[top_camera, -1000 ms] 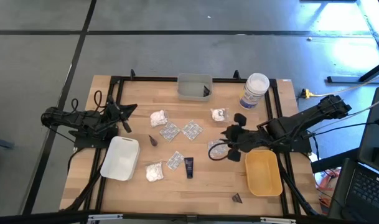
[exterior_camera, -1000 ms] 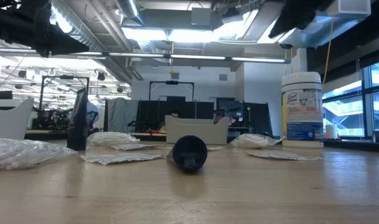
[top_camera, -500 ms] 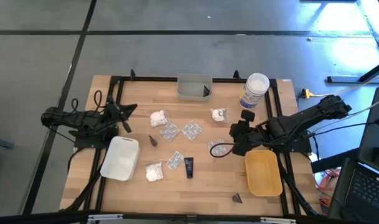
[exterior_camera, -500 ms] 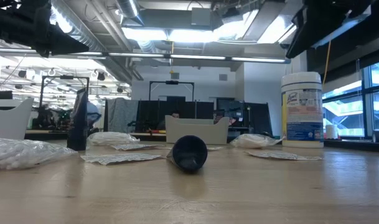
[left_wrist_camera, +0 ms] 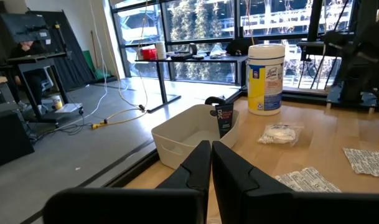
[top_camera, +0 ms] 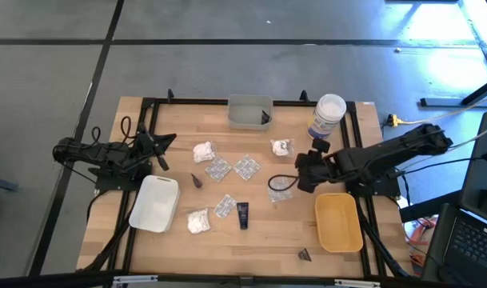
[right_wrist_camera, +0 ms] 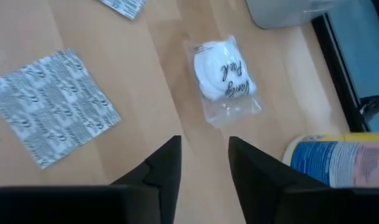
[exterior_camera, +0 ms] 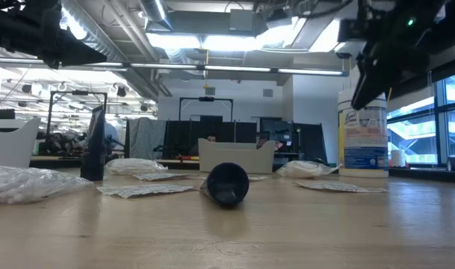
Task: Pick & Place Travel size toiletries
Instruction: Put the right cotton pack into the yellow bin
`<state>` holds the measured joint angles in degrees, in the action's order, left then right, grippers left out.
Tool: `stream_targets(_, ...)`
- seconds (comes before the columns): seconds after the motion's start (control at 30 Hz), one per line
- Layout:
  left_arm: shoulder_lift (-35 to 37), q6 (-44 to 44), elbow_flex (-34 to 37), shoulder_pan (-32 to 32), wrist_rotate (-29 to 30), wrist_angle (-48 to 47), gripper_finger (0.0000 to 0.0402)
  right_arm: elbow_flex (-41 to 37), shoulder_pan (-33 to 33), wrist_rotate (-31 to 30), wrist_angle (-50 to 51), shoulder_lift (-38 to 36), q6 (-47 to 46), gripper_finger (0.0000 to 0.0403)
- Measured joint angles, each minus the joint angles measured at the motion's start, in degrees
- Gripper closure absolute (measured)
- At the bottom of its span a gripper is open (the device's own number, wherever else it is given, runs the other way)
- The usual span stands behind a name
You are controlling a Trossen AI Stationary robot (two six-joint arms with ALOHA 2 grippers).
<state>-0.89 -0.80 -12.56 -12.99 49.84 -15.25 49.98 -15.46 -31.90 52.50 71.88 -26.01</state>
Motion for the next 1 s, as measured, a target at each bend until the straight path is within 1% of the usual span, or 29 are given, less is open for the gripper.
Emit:
stream_targets(0.13,0.0,0.0,0.0,0.0,0.0,0.0,0.0390,-3.2,2.5,1.7,-5.3,0.0,5.3,0.0230)
stream_targets(0.3,0.0,0.0,0.0,0.0,0.0,0.0,0.0390,-7.0,4.6,1.5,-12.5,0.0,15.6,0.0185)
stream_targets(0.47,0.0,0.0,0.0,0.0,0.0,0.0,0.0390,-8.2,6.7,1.3,-15.0,0.1,18.5,0.0155)
stream_targets(0.6,0.0,0.0,0.0,0.0,0.0,0.0,0.0391,-9.4,8.4,0.3,-15.3,1.9,20.7,0.0150)
stream_targets(0.77,0.0,0.0,0.0,0.0,0.0,0.0,0.0389,-10.0,9.8,-1.9,-17.5,7.0,23.9,0.0160)
stream_targets(1.0,0.0,0.0,0.0,0.0,0.0,0.0,0.0391,-10.0,10.1,-2.3,-20.8,12.9,26.7,0.0165)
